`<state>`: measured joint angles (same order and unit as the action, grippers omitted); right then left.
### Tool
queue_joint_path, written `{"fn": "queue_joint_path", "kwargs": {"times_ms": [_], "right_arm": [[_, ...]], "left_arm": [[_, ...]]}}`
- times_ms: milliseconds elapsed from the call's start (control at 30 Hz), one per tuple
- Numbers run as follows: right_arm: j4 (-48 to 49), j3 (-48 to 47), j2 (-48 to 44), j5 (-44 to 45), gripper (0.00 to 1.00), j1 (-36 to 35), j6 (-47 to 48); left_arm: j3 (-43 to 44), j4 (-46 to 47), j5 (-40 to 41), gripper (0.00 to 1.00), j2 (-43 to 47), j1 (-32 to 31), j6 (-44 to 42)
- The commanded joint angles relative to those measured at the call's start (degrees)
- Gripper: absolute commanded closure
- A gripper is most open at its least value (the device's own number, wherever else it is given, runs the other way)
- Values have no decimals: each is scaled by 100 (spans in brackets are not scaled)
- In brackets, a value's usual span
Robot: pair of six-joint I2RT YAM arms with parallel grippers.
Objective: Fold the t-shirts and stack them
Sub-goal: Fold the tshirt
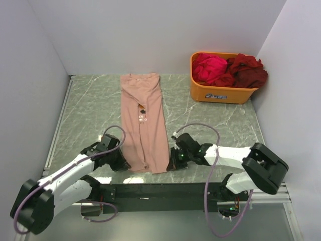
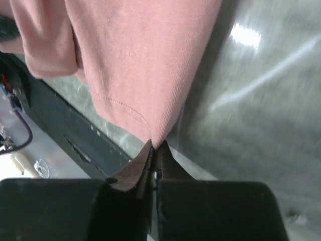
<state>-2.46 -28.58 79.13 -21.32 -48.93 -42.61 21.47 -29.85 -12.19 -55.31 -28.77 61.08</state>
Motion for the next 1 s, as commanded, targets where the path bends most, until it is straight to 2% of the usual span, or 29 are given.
{"fn": "queue_joint_path", "kwargs": {"times_ms": [0,133,300,433,567,700,967], "right_arm": [[9,247,-512,31,99,-265,-274],[-517,151,-1188,652,100,-354,-327],[-669,-498,-1216,1077,100,-337,-37],[-791,-1201,-796,1498,100,-205,130],[-1011,-2001,-329,2009,100,119,288],[-1089,-2773,128,2123,100,533,367],[-1344,-4111,1287,2123,100,999,807]], "left_arm": [[102,-522,-204,100,581,-49,27],[409,-759,93,99,1021,-49,-35],[752,-147,119,100,821,-41,-52],[1235,119,576,100,207,-49,-8],[1841,84,1918,99,-102,-41,280],[2264,558,2124,99,-401,64,45],[3528,673,2405,99,-1763,759,-544]]}}
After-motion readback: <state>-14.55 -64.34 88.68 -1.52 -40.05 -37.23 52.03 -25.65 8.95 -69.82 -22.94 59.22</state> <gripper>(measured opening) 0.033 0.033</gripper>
